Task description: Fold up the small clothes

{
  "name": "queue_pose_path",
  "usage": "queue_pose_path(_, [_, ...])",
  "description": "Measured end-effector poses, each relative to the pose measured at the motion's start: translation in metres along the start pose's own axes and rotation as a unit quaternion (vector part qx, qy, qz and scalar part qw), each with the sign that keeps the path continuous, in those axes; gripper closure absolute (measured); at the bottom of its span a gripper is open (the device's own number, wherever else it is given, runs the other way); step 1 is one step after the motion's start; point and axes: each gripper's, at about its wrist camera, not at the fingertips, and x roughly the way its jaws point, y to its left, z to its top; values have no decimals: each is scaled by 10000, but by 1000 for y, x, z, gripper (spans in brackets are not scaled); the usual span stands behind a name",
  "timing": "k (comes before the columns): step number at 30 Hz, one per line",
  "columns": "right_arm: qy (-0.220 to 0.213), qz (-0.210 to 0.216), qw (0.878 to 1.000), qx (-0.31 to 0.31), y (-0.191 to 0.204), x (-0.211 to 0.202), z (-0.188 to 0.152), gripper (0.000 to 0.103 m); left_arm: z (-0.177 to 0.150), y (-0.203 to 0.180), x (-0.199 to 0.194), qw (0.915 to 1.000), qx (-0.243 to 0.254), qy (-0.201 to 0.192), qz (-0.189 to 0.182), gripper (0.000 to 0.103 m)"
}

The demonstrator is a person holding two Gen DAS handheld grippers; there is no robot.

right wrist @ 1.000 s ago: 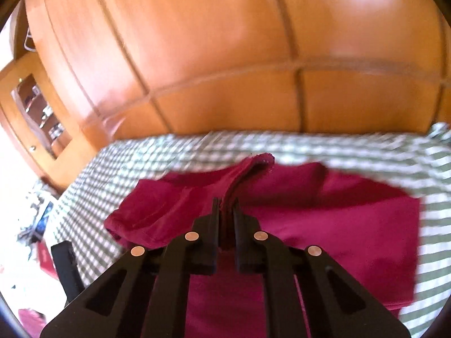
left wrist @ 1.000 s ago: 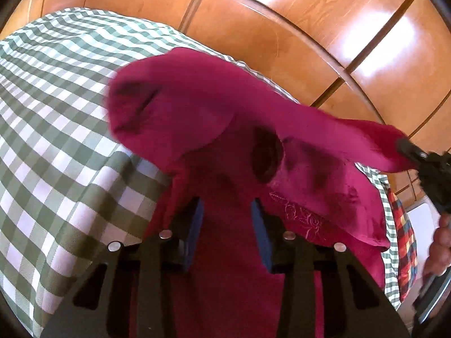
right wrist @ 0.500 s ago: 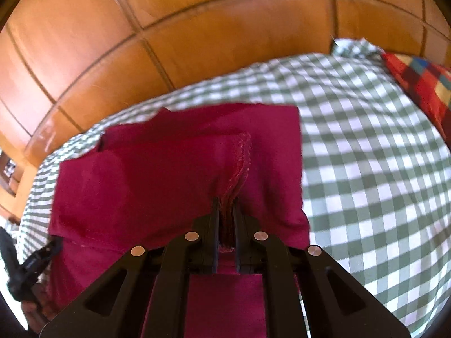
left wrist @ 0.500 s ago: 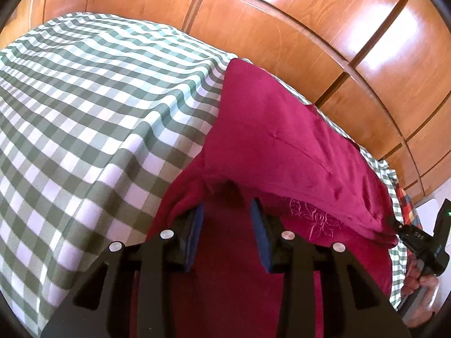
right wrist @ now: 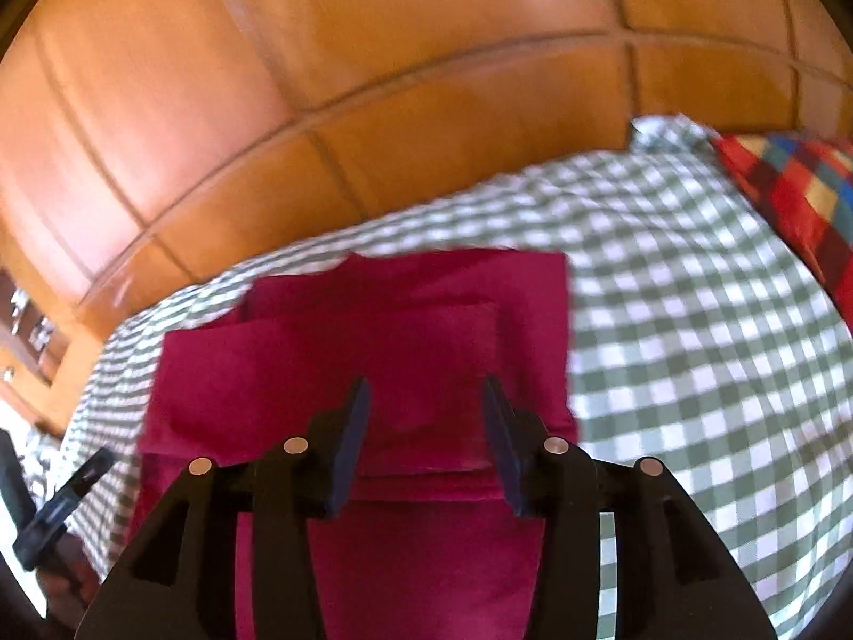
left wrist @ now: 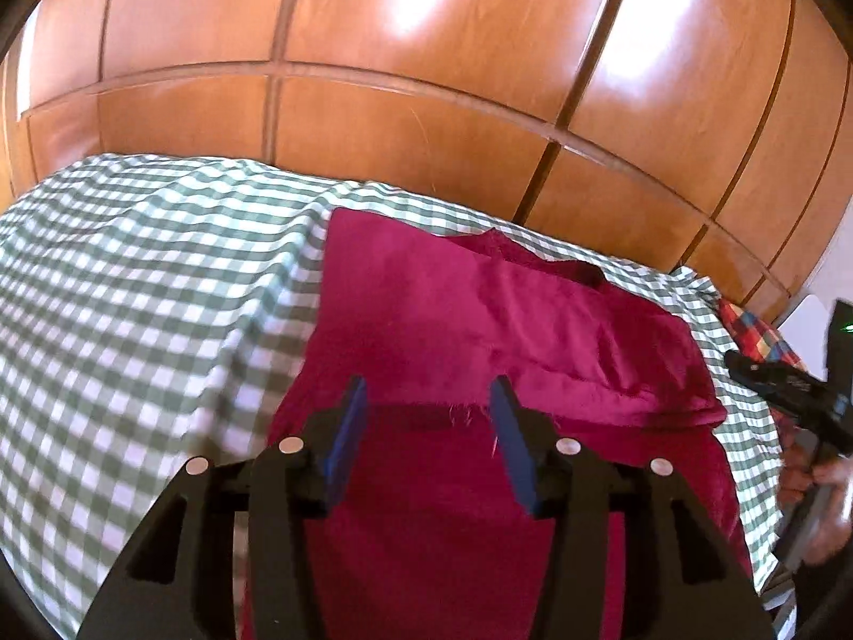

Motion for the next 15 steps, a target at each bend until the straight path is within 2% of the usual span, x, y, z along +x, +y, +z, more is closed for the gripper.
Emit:
queue_pose_path(3, [92,-3,9996,-283,20,11,2,60,4,-11,26,9997,129,165,125,55])
queue_pose_path(8, [435,-489,9970,-404,24,60,1,60,-12,-16,68,9967,244,641,440,52])
queue_pose_path(10, [598,-685,9949,-434,18,79,-6,60,-18,-20,73,9962,388,580,525,52])
queue_pose_path(15, [174,-560,9961,-658,11,81,-22,60,-13,-22,58,9971,385,475,454,51])
